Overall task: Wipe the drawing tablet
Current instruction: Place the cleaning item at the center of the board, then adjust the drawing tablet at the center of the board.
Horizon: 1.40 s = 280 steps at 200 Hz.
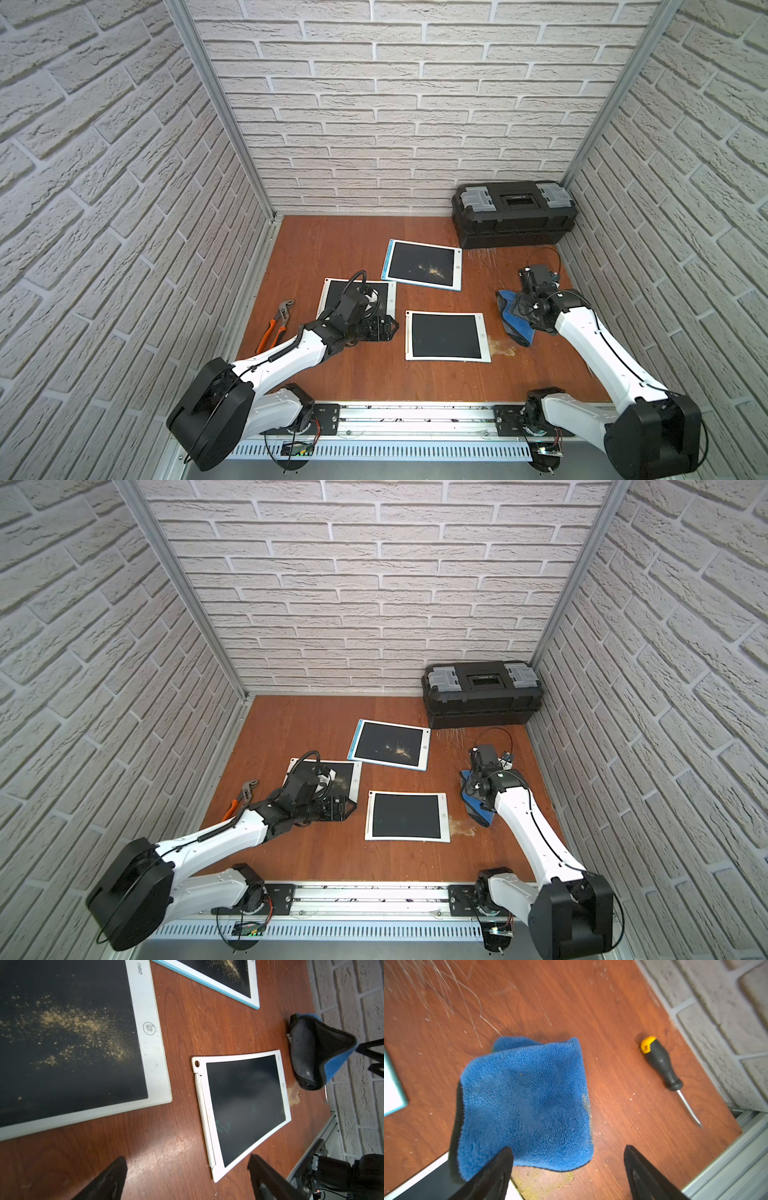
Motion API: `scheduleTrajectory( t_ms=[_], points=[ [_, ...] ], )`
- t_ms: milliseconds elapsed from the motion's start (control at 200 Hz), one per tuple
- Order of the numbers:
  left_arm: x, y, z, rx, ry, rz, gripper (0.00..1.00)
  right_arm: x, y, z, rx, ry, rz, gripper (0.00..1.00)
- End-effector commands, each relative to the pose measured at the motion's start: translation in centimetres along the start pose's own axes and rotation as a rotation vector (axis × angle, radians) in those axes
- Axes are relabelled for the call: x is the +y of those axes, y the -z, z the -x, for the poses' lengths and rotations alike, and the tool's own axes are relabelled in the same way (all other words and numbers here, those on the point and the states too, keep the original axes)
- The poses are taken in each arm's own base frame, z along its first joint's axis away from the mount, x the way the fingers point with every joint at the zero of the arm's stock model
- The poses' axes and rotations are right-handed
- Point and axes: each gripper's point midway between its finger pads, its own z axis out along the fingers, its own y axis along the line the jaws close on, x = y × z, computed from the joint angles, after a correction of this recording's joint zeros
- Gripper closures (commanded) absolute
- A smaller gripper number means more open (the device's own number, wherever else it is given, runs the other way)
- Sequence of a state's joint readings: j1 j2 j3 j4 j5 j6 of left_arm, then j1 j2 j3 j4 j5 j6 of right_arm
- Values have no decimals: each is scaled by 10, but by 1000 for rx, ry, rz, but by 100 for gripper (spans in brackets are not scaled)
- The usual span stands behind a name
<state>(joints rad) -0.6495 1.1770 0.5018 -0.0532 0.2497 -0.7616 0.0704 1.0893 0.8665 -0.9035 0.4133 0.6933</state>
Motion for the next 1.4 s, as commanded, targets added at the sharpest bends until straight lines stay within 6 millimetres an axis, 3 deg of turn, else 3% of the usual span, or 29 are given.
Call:
scheduleTrajectory(
  t_ms=[0,155,210,255,325,365,445,655,810,1210,1395],
  points=[
    [1,-1,6,-22,2,5,6,-16,15,7,-49,7,-47,17],
    [2,-1,4,-18,4,5,7,-17,17,8,-54,2,-48,20],
    [2,0,4,-19,3,4,7,-8,14,5,-34,11,-8,24],
    [2,1,3,-21,3,6,6,15,12,-1,0,52,114,28],
    [3,2,3,-24,1,8,6,75,18,-19,65,140,456,33],
    [5,2,3,-24,2,12,6,99,24,-33,105,164,614,33],
    [7,0,1,-19,8,14,6,123,29,-50,173,204,747,33],
    [14,-5,-4,-4,71,-35,6,114,5,-79,261,261,673,33],
    [4,-14,-9,40,91,-109,6,102,-10,-94,297,261,612,32],
    [0,-39,-27,121,115,-139,8,107,-48,-117,389,239,562,30],
    [4,-43,-34,140,109,-109,8,106,-58,-117,384,234,536,30]
  ],
)
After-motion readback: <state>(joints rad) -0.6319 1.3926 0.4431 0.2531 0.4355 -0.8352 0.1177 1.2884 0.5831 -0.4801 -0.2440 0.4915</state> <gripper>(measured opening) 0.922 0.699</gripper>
